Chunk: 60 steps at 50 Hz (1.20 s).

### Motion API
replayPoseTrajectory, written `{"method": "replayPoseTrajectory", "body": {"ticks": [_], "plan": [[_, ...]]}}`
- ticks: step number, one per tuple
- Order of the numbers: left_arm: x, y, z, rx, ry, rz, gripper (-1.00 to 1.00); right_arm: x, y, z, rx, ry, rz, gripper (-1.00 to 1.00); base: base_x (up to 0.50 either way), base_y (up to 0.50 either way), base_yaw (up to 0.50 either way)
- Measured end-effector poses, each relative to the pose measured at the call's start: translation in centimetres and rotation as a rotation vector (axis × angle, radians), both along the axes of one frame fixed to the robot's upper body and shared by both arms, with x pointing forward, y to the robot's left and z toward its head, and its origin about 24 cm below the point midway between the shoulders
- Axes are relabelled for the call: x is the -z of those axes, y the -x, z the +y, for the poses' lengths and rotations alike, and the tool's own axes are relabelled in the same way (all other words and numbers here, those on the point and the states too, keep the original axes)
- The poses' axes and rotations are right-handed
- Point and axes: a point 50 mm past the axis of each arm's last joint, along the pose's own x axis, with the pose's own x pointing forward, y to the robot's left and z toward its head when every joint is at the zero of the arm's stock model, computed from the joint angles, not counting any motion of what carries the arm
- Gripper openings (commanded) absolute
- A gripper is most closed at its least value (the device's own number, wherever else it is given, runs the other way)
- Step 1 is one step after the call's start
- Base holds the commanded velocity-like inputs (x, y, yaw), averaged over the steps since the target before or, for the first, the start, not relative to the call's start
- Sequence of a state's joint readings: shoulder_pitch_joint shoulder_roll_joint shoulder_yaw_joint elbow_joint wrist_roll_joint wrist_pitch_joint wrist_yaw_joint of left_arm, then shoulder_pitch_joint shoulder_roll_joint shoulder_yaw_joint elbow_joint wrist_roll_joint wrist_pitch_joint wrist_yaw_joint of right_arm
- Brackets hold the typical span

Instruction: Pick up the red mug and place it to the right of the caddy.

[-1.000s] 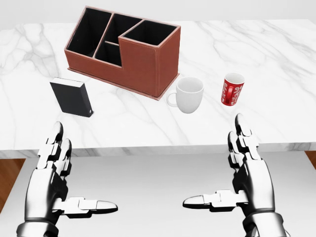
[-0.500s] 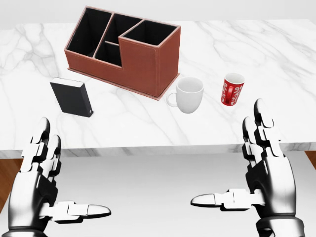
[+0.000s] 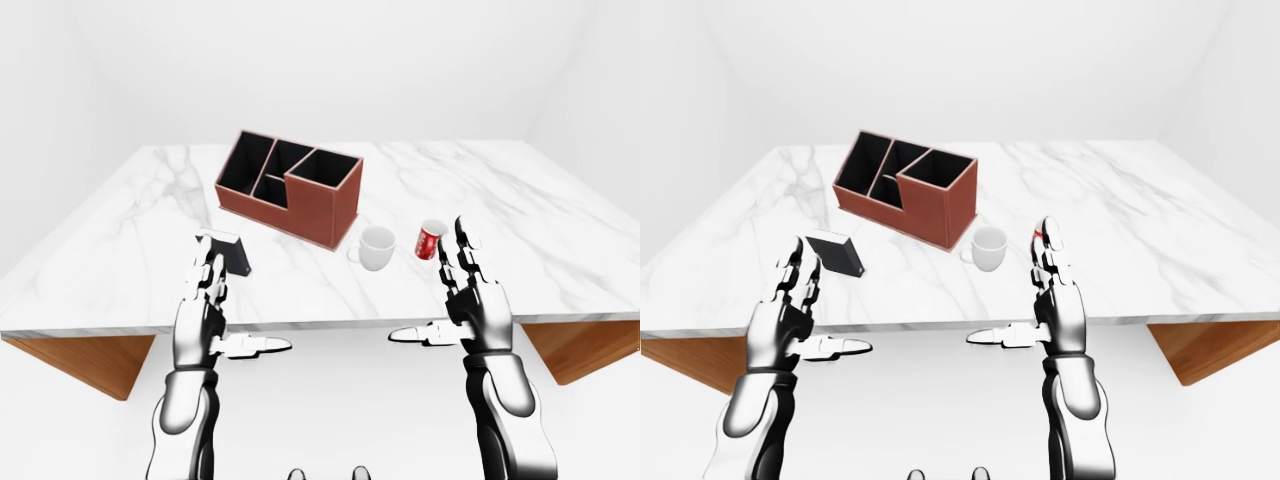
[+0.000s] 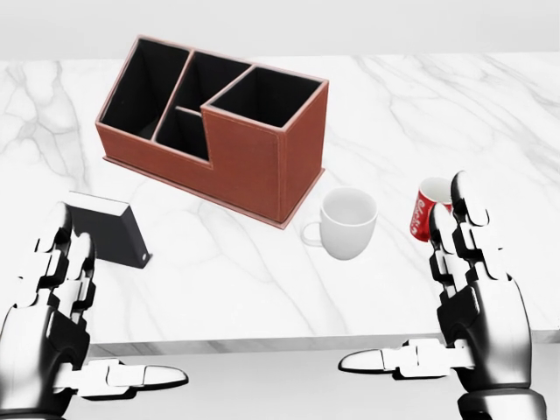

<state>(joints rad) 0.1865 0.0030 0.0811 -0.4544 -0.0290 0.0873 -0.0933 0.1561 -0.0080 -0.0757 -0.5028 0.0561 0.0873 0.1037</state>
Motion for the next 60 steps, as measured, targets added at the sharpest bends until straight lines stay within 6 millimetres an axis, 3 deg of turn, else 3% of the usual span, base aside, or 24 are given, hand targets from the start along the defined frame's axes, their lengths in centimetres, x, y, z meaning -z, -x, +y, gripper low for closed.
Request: {"method": "replayPoseTrajectory", "body": {"ticks": [60], "plan": [[-2.0, 1.4, 0.0, 0.003, -0.012, -0.083, 1.0, -0.4, 0.4, 0.1, -0.02, -0.001, -0.018, 1.0, 0.5, 0.0, 0.0]]}}
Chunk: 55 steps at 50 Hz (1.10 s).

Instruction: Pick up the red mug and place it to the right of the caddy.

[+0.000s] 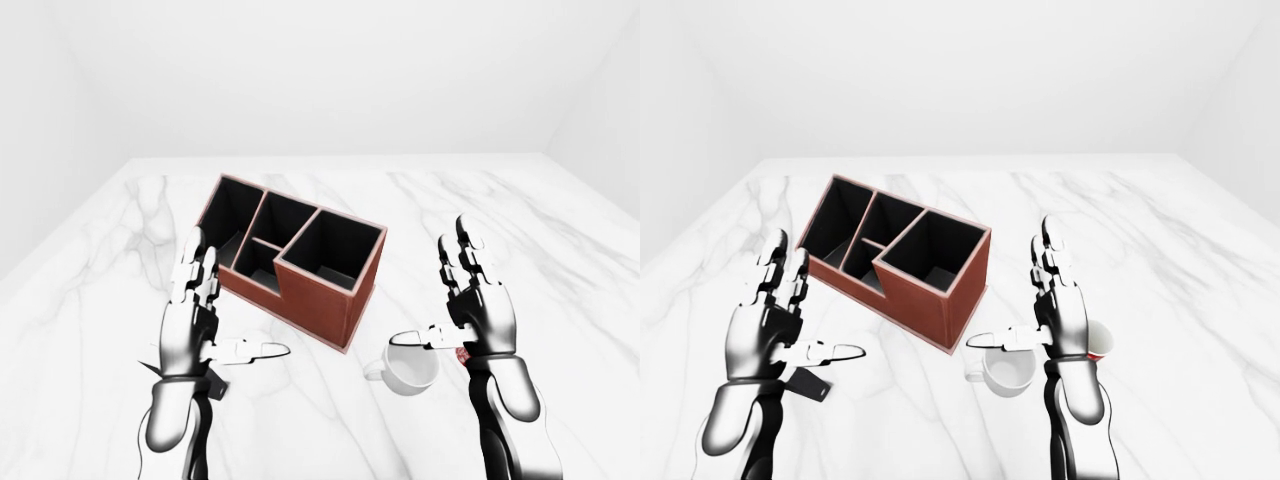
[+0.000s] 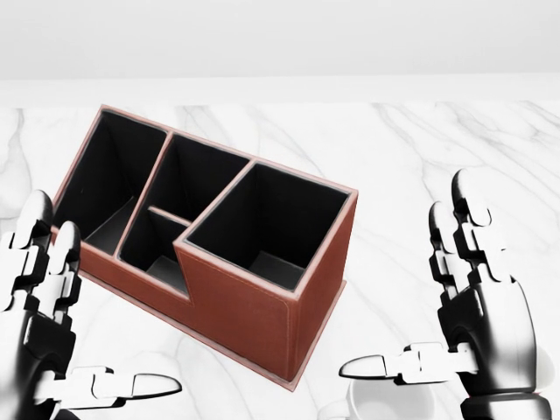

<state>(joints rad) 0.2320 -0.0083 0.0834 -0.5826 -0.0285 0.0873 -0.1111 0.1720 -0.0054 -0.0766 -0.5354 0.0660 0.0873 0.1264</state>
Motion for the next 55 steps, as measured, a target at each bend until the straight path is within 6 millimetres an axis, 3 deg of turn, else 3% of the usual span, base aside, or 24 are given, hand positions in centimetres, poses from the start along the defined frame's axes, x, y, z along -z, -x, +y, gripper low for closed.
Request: {"method": "replayPoseTrajectory", "body": {"ticks": [35, 50, 55], "plan": [[-0.1, 0.3, 0.0, -0.002, -0.001, -0.002, 1.0, -0.6, 0.5, -0.2, -0.014, -0.034, -0.027, 1.0, 0.0, -0.06, 0.0], [-0.1, 0.3, 0.0, 0.002, 0.0, -0.003, 1.0, -6.4, 2.8, -2.3, -0.015, 0.11, -0.295, 1.0, 0.0, 0.0, 0.0], [-0.4, 0.4, 0.0, 0.003, -0.003, -0.014, 1.0, -9.1, 3.5, -2.9, -0.027, 0.393, -0.378, 1.0, 0.0, 0.0, 0.0]]}}
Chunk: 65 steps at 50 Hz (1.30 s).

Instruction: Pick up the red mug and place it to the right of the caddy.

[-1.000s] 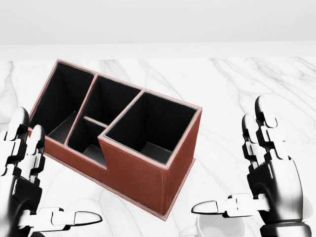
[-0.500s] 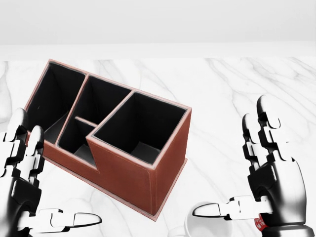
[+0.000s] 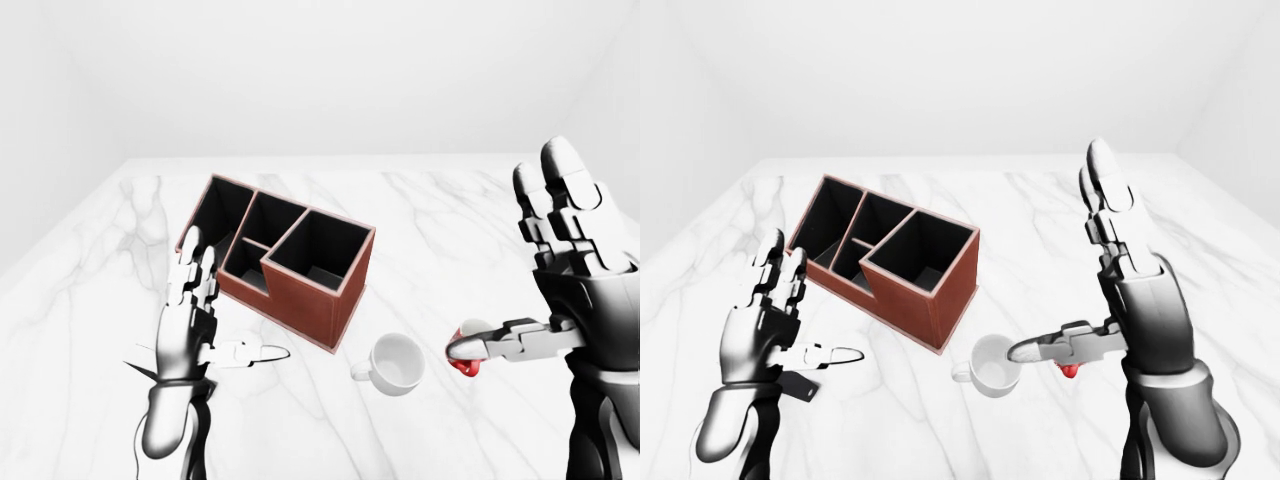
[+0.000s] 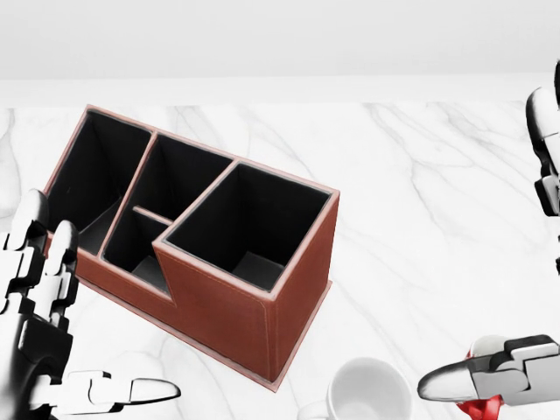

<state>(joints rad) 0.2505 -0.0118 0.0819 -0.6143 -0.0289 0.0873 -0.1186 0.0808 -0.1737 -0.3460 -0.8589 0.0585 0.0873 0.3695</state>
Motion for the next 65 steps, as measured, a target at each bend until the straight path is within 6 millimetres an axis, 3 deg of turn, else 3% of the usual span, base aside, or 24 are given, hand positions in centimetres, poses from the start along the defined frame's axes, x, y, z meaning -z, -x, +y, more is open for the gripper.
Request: {"method": "replayPoseTrajectory", "body": {"ticks": [9, 20, 38, 65], "plan": [[-0.3, 0.2, 0.0, 0.001, -0.002, -0.012, 1.0, -2.2, 0.6, -0.2, 0.07, 0.336, -0.044, 1.0, 0.0, 0.0, 0.0], [-0.5, 0.4, -0.1, 0.002, -0.002, -0.021, 1.0, -2.9, 0.5, -0.5, 0.142, 0.521, -0.011, 1.0, 0.0, 0.0, 0.0], [-0.7, 0.5, 0.0, 0.001, -0.003, -0.029, 1.0, -2.8, -0.5, -2.1, 0.27, 0.579, 0.049, 1.0, 0.0, 0.0, 0.0], [-0.9, 0.5, 0.1, -0.004, -0.003, -0.037, 1.0, 0.1, -1.4, -4.6, 0.398, 0.595, 0.261, 1.0, 0.0, 0.0, 0.0]]}}
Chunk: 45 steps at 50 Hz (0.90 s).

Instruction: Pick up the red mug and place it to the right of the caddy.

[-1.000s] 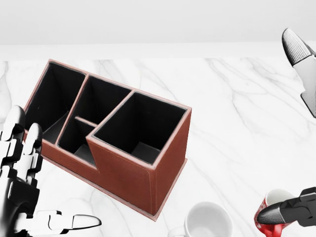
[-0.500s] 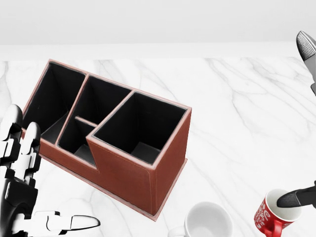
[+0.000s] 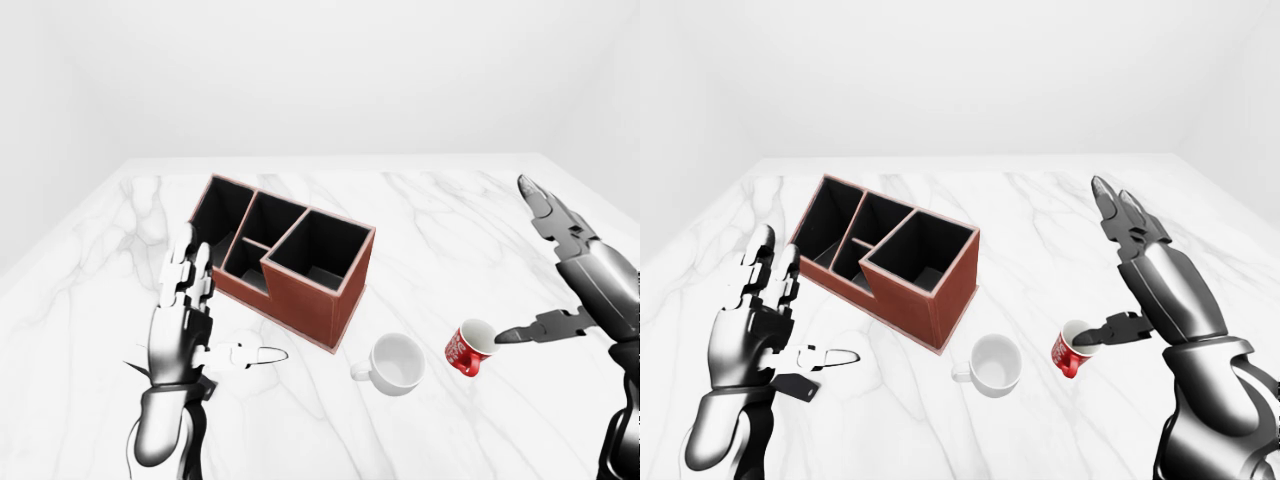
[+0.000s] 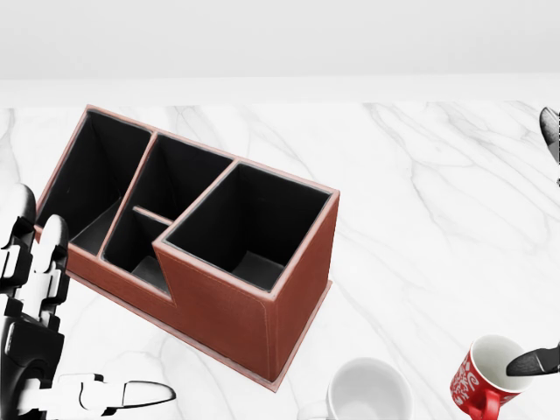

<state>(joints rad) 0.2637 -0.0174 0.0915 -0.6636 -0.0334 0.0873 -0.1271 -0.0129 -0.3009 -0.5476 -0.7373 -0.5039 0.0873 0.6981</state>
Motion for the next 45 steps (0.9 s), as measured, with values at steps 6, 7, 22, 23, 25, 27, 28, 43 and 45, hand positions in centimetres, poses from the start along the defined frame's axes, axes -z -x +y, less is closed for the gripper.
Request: {"method": "replayPoseTrajectory", "body": {"ticks": [6, 7, 22, 23, 25, 27, 28, 43, 45], "plan": [[0.0, 0.0, 0.0, 0.0, 0.0, 0.001, 1.0, 0.8, -0.3, -0.4, 0.03, 0.0, 0.045, 1.0, 0.0, 0.0, 0.0], [0.0, 0.0, 0.0, 0.001, 0.0, 0.001, 1.0, 0.9, -0.4, -0.5, 0.035, 0.0, 0.051, 1.0, 0.0, 0.0, 0.0], [0.0, 0.0, 0.1, -0.002, 0.001, 0.002, 1.0, 2.8, -1.2, -1.5, 0.096, 0.003, 0.154, 1.0, 0.0, 0.0, 0.0], [0.0, 0.0, 0.1, -0.002, 0.001, 0.002, 1.0, 3.0, -1.2, -1.6, 0.1, 0.002, 0.161, 1.0, 0.0, 0.0, 0.0], [0.1, 0.0, 0.1, -0.002, 0.001, 0.002, 1.0, 3.3, -1.4, -1.7, 0.107, 0.001, 0.177, 1.0, 0.0, 0.0, 0.0], [0.0, 0.0, 0.1, -0.002, 0.001, 0.002, 1.0, 3.6, -1.5, -1.9, 0.113, 0.0, 0.192, 1.0, 0.0, 0.0, 0.0], [0.0, 0.0, 0.1, -0.002, 0.001, 0.002, 1.0, 3.7, -1.6, -1.9, 0.116, 0.0, 0.2, 1.0, 0.0, 0.0, 0.0], [-0.1, 0.1, 0.2, -0.006, 0.001, -0.003, 1.0, 6.8, -2.8, -2.9, 0.156, -0.008, 0.353, 1.0, 0.0, 0.0, 0.0], [-0.1, 0.1, 0.2, -0.007, 0.001, -0.003, 1.0, 7.1, -3.0, -3.1, 0.161, -0.007, 0.373, 1.0, 0.0, 0.0, 0.0]]}}
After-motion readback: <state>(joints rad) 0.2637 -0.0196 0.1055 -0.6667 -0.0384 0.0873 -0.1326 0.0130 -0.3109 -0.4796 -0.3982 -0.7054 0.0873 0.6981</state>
